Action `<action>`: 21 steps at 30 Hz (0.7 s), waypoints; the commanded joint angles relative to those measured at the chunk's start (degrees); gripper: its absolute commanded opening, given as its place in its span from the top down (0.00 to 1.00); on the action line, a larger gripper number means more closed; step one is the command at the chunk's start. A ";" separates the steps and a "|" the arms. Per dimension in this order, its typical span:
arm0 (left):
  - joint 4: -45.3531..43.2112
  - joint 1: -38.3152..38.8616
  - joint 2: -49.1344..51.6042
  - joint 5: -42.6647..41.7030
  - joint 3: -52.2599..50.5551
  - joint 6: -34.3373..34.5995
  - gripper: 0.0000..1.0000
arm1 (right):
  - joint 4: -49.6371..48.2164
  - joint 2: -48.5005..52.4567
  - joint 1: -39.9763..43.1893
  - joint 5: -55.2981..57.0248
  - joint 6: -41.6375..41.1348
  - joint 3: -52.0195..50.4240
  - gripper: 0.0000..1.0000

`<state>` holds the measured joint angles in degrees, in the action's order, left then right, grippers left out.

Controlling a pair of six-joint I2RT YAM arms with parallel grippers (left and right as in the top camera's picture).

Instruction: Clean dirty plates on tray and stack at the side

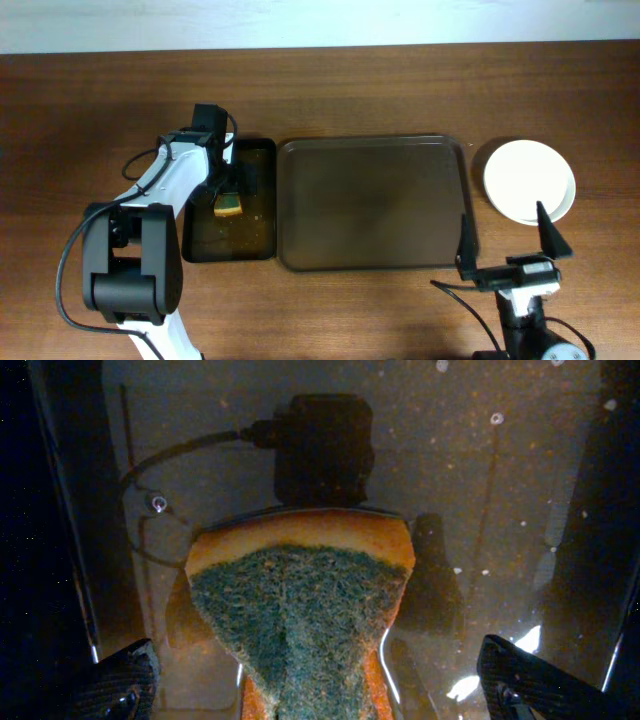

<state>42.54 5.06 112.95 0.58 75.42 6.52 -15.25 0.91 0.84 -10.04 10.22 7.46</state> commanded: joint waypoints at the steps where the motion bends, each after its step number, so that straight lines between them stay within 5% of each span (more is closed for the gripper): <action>1: -0.09 0.02 0.42 -0.42 -0.22 -0.09 0.00 | 2.95 -0.72 -2.21 6.25 -3.02 -3.89 0.02; 8: -0.09 0.02 0.42 -0.42 -0.22 -0.09 0.00 | 19.96 -0.72 -2.71 12.09 -12.35 -7.15 0.02; 21: -0.09 0.02 0.42 -0.42 -0.22 -0.09 0.00 | 19.89 -0.70 -2.71 11.34 -11.80 -7.15 0.02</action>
<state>42.54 5.06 112.95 0.58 75.42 6.52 4.27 0.69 -1.34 0.21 -1.30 0.62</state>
